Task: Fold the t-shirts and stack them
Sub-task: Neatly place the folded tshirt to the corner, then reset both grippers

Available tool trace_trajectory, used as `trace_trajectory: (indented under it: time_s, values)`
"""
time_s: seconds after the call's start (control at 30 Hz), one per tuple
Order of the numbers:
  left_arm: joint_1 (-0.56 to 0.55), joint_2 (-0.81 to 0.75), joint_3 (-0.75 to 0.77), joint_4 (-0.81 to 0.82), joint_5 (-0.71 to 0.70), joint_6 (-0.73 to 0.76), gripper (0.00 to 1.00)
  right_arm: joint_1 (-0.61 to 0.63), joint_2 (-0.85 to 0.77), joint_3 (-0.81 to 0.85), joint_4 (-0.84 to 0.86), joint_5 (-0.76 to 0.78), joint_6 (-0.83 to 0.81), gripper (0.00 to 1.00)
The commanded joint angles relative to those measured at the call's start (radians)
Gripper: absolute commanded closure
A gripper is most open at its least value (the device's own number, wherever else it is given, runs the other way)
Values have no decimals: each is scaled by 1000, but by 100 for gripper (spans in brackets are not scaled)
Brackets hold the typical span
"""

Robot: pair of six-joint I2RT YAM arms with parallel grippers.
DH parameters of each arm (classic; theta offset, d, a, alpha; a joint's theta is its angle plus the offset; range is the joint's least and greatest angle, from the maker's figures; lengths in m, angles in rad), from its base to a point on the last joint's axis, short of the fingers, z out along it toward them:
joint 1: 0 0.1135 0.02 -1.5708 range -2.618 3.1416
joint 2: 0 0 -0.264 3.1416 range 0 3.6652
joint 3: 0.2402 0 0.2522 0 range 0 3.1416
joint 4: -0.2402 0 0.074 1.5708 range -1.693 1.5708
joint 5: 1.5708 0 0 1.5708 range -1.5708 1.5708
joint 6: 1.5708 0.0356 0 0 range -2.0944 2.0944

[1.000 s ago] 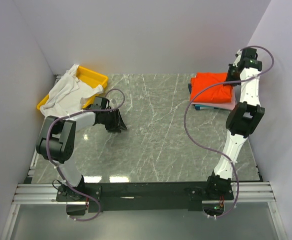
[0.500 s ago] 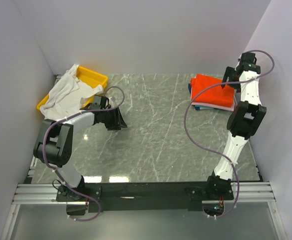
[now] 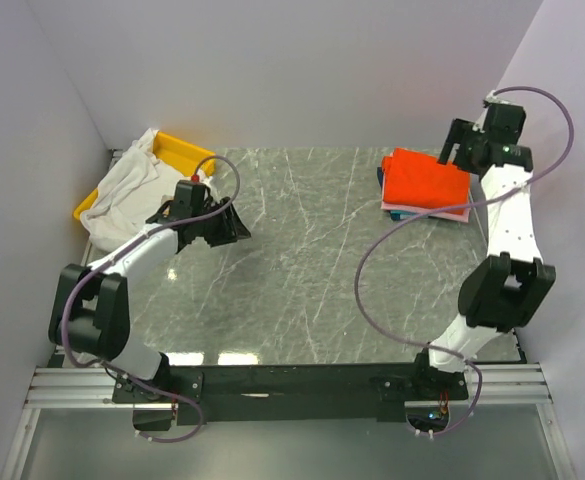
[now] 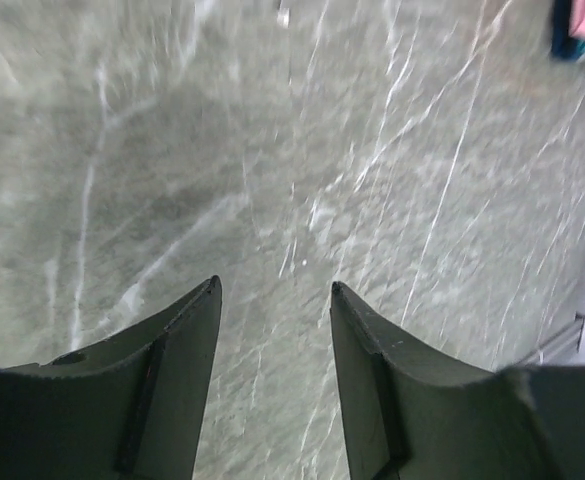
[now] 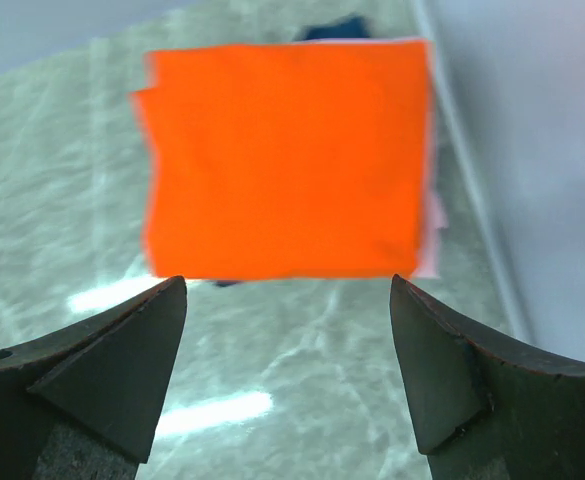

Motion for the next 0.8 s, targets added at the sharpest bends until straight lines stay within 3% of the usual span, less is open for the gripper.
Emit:
trace_trajectory:
  time_s: [0.0, 0.4, 0.77]
  values:
    - [-5, -93, 20, 67, -93, -32, 46, 80, -125, -147, 124, -39, 24, 12]
    - [-5, -374, -170, 170, -300, -88, 44, 442, -510, -672, 371, -46, 197, 11]
    - [-5, -547, -265, 138, -360, -94, 43, 663, -576, -1004, 532, -30, 399, 13]
